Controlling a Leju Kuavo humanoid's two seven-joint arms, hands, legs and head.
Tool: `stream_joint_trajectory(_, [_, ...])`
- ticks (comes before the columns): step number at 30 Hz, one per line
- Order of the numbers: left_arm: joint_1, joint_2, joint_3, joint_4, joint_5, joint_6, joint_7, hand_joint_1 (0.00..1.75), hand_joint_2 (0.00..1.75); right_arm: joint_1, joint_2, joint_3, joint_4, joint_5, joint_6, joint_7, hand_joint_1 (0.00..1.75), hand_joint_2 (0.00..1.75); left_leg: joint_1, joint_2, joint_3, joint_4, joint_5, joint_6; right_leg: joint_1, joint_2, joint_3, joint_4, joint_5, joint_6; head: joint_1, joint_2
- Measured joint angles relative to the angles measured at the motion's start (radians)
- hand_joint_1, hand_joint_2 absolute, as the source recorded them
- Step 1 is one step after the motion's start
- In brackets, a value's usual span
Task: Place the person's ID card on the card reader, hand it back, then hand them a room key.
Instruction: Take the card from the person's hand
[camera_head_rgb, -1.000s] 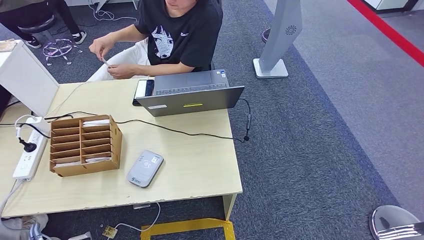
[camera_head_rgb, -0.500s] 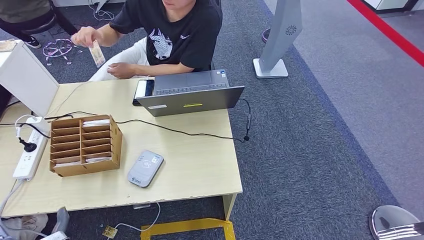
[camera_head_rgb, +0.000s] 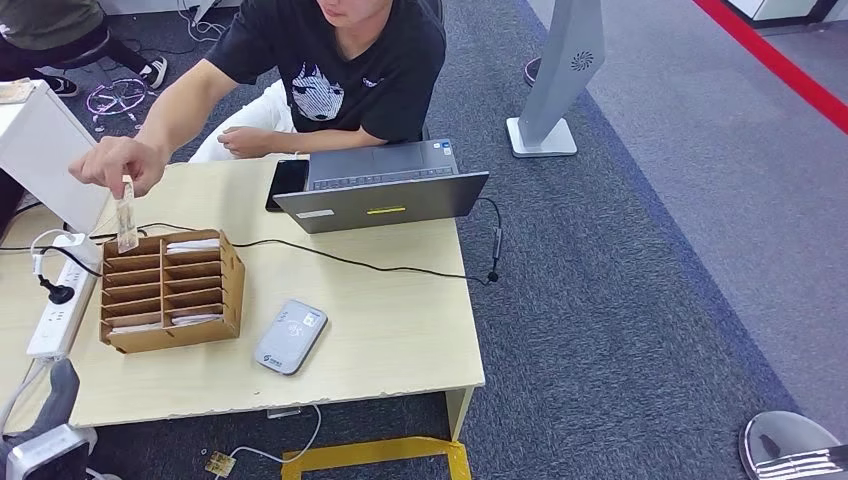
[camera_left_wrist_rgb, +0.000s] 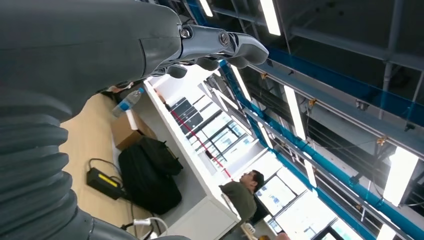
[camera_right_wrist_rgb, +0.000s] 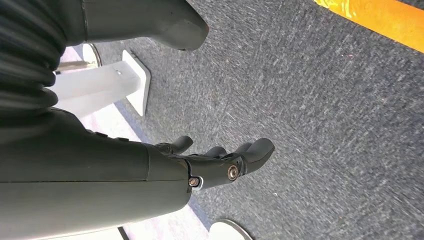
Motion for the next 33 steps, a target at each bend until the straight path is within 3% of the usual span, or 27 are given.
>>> stream_joint_trajectory(6, [-0.076,0.067,0.003,0.066,0.000,0.000,0.016,0.00,1.75,-0.005,0.000,0.012,0.000,0.002,0.003,0.002,0.00,1.75,0.000,0.001,0.000,0.000,0.000,0.000,0.000,0.001,0.000,0.001,0.000,0.000,0.000,0.000])
stream_joint_trajectory(14, [-0.116,0.095,0.009,0.112,-0.046,0.000,0.056,0.00,1.75,-0.007,0.000,0.021,0.000,0.009,0.008,0.002,0.00,1.75,0.000,0.000,-0.001,0.000,0.000,0.000,0.000,0.000,-0.001,0.000,0.000,0.000,0.000,0.000])
stream_joint_trajectory(19, [-0.245,0.138,0.036,0.275,-0.125,0.000,0.122,0.00,1.75,-0.017,0.000,0.031,0.000,0.019,0.017,0.003,0.00,1.75,0.000,0.000,0.000,0.000,0.003,-0.001,0.000,0.000,-0.001,0.001,0.002,-0.001,0.000,0.000])
stream_joint_trajectory(25, [-0.330,0.138,0.050,0.405,-0.144,0.000,0.102,0.00,1.75,-0.022,0.000,0.042,0.000,0.021,0.018,0.006,0.00,1.75,0.000,0.000,-0.001,0.000,0.004,-0.001,0.000,0.001,-0.001,0.001,0.003,-0.001,0.000,0.000])
stream_joint_trajectory(31, [-0.372,0.129,0.045,0.444,-0.122,0.000,0.145,0.02,1.75,-0.023,0.000,0.050,0.000,0.029,0.019,0.014,0.00,1.75,0.000,0.001,-0.001,0.000,0.003,-0.001,0.000,0.001,-0.002,0.001,0.003,-0.001,0.000,0.000])
stream_joint_trajectory(33, [-0.380,0.128,0.041,0.451,-0.116,0.000,0.151,0.84,1.75,-0.024,0.000,0.050,0.000,0.029,0.019,0.014,0.00,1.75,0.000,0.001,-0.001,0.000,0.003,-0.001,0.000,0.001,-0.002,0.001,0.003,-0.001,0.000,0.000])
